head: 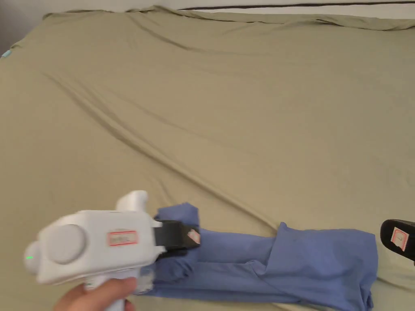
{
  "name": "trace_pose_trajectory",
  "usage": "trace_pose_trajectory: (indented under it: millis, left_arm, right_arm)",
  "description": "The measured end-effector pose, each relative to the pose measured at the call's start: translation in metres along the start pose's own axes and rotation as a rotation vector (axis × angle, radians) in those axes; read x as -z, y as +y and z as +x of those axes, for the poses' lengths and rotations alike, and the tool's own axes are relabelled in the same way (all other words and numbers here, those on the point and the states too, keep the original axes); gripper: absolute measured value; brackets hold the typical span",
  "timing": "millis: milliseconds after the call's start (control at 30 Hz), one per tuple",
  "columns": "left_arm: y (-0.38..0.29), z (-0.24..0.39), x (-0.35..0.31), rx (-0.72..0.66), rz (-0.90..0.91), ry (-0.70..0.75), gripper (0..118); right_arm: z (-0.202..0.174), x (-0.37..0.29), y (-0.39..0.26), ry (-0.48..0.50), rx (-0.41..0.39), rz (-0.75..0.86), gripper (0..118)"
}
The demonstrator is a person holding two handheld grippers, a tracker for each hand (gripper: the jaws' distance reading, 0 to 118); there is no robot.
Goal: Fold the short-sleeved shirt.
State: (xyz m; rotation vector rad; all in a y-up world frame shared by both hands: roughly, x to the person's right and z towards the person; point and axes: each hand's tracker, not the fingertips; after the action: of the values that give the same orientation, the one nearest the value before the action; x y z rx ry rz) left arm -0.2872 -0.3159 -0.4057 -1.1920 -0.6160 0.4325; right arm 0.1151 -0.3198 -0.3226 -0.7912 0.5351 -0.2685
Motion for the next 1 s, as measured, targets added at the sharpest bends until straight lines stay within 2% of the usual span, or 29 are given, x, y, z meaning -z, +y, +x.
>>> trace_pose_trajectory:
  millis: [133, 167, 200, 233, 267, 300, 367, 433, 500, 567, 600, 633, 667, 700, 733, 800, 867, 1000]
  left_arm:
    - [0.006, -0.008, 0.083, 0.022, -0.042, 0.126, 14]
    - [0.006, -0.006, 0.097, 0.036, -0.062, 0.175, 23]
    - [0.002, -0.008, 0.101, 0.035, -0.062, 0.157, 58]
    - [-0.002, -0.011, 0.097, 0.047, -0.045, 0.101, 84]
    - [-0.006, -0.017, 0.084, 0.031, -0.032, -0.015, 106]
    - [-0.005, -0.02, 0.073, 0.003, -0.037, -0.089, 118]
    - [-0.01, -0.023, 0.045, -0.014, -0.021, -0.177, 118]
    - [-0.02, -0.027, 0.001, -0.011, 0.074, -0.248, 118]
    - [-0.025, -0.031, -0.039, -0.03, 0.162, -0.229, 118]
    - [-0.029, -0.032, -0.052, -0.051, 0.207, -0.086, 118]
    - [-0.028, -0.029, -0.047, -0.054, 0.215, 0.05, 118]
    - [-0.027, -0.028, -0.038, -0.033, 0.207, 0.149, 106]
    - [-0.023, -0.019, -0.02, 0.009, 0.181, 0.209, 77]
    - [-0.024, -0.018, -0.005, 0.044, 0.13, 0.232, 25]
    - [-0.027, -0.018, 0.012, 0.065, 0.107, 0.235, 11]
    - [-0.03, -0.029, 0.048, 0.088, 0.076, 0.211, 11]
    - [-0.028, -0.022, 0.075, 0.068, 0.042, 0.246, 11]
    - [-0.047, 0.029, 0.086, 0.174, 0.173, 0.256, 11]
  right_arm:
    - [0.0, 0.0, -0.002, 0.006, -0.01, -0.015, 3]
    - [0.001, 0.0, -0.003, 0.007, -0.011, -0.02, 3]
    - [0.002, 0.001, -0.003, 0.006, -0.009, -0.024, 3]
    - [0.003, 0.001, -0.003, 0.002, -0.007, -0.026, 3]
    - [0.005, 0.001, -0.003, 0.0, -0.005, -0.026, 3]
    - [0.007, 0.001, -0.004, -0.001, 0.001, -0.026, 3]
    - [0.011, 0.003, -0.005, 0.004, 0.015, -0.027, 3]
    - [0.014, 0.006, -0.006, 0.014, 0.029, -0.032, 3]
    - [0.016, 0.008, -0.007, 0.022, 0.044, -0.035, 3]
    - [0.016, 0.01, -0.007, 0.031, 0.052, -0.038, 3]
    - [0.016, 0.01, -0.007, 0.032, 0.054, -0.039, 3]
    - [0.016, 0.011, -0.006, 0.034, 0.054, -0.039, 3]
    - [0.016, 0.011, -0.006, 0.036, 0.053, -0.039, 3]
    - [0.015, 0.011, -0.005, 0.038, 0.051, -0.039, 3]
    - [0.015, 0.011, -0.005, 0.041, 0.049, -0.039, 3]
    - [0.014, 0.011, -0.004, 0.048, 0.044, -0.041, 3]
    - [0.013, 0.011, -0.002, 0.047, 0.043, -0.042, 3]
    - [0.012, 0.01, -0.002, 0.044, 0.038, -0.05, 3]
